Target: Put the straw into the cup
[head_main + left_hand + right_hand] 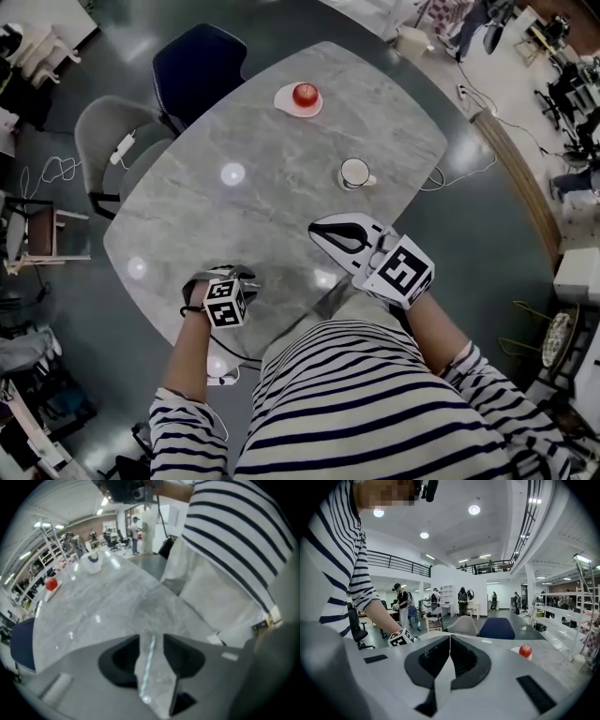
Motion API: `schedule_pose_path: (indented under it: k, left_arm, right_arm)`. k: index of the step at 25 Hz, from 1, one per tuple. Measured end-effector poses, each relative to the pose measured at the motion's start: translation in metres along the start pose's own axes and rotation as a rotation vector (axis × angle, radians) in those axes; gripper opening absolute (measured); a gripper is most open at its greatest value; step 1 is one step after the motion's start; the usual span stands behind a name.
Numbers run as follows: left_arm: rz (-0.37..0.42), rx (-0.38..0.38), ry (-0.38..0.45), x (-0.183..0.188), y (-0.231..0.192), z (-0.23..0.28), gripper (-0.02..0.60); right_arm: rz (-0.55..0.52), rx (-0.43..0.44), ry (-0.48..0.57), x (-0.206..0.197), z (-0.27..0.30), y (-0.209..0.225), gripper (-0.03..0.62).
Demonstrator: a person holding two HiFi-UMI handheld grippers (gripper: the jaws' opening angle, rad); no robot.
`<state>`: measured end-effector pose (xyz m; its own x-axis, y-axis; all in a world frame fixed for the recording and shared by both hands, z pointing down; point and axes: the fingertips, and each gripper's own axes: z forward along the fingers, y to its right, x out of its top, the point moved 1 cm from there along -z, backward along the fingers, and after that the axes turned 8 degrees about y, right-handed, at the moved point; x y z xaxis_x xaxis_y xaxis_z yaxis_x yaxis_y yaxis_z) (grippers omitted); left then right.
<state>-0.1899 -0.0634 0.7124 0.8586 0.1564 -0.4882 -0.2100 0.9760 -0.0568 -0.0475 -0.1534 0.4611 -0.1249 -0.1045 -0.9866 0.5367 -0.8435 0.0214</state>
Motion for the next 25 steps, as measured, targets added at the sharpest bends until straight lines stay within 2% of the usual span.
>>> schedule_pose_path:
  k: [7, 25]
  left_arm:
    - [0.074, -0.055, -0.101, -0.024, 0.003, 0.017, 0.137]
    - [0.176, -0.278, -0.218, -0.029, 0.011, 0.041, 0.096]
  right_arm:
    - [0.003, -0.017, -0.015, -0.002, -0.003, -0.002, 0.006]
    - [0.019, -0.025, -0.054, -0.015, -0.013, -0.003, 0.006]
